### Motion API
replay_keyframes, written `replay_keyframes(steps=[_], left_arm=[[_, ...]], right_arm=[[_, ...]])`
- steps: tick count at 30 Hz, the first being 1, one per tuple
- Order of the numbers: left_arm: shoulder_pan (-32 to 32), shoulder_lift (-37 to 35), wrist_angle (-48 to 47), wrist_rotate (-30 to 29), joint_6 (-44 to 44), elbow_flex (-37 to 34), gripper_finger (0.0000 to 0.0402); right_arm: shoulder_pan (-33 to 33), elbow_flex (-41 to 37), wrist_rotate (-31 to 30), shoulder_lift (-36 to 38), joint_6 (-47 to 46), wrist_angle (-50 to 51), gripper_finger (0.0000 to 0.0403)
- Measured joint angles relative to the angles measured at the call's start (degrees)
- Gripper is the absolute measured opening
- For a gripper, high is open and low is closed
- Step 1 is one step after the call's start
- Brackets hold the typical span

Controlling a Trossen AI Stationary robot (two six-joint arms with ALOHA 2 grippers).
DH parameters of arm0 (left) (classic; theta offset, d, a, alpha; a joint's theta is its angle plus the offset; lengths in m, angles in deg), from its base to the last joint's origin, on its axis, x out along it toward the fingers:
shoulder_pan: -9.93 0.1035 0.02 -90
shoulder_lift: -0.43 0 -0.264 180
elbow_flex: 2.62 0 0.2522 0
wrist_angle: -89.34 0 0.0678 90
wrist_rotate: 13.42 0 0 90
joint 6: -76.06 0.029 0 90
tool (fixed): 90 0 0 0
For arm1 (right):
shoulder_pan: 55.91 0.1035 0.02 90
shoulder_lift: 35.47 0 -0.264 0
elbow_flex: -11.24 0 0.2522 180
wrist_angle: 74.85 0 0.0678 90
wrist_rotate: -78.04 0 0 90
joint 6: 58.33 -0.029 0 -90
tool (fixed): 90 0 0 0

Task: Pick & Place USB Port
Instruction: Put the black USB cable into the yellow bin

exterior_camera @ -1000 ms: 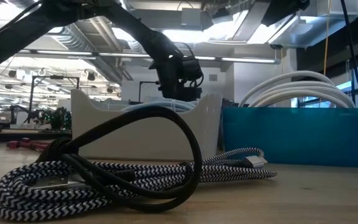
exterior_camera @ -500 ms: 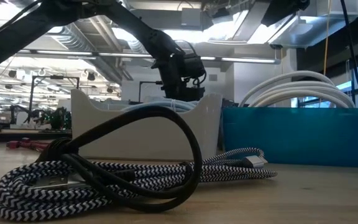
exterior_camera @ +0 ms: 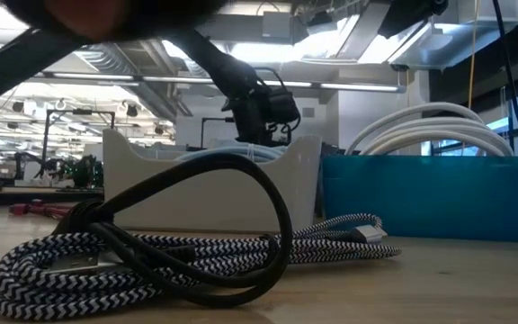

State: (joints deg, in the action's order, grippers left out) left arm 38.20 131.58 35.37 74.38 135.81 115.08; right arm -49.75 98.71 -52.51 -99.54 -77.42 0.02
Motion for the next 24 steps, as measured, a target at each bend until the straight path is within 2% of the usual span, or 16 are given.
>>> replay_keyframes(steps=[3,5,10,15,24], left_arm=[[0.0,-0.2,0.2,-0.5,0.0,0.0,0.0036],[0.0,-0.3,0.0,-1.3,-0.3,0.0,0.0015],[-0.6,-1.7,-1.6,-5.8,-0.4,-0.1,0.0006],[-0.9,-7.6,-2.8,-6.8,-1.6,0.0,0.0000],[-1.9,-19.6,-16.4,-1.1,-16.2,0.0,0.0000]], right_arm=[[0.0,0.0,0.1,0.0,0.0,0.0,0.0166],[0.0,0.0,0.1,0.0,0.0,0.0,0.0166],[0.0,0.0,0.1,0.0,0.0,0.0,0.0166],[0.0,0.0,0.2,0.0,0.0,0.0,0.0166],[0.0,0.0,0.7,0.0,0.2,0.0,0.0166]])
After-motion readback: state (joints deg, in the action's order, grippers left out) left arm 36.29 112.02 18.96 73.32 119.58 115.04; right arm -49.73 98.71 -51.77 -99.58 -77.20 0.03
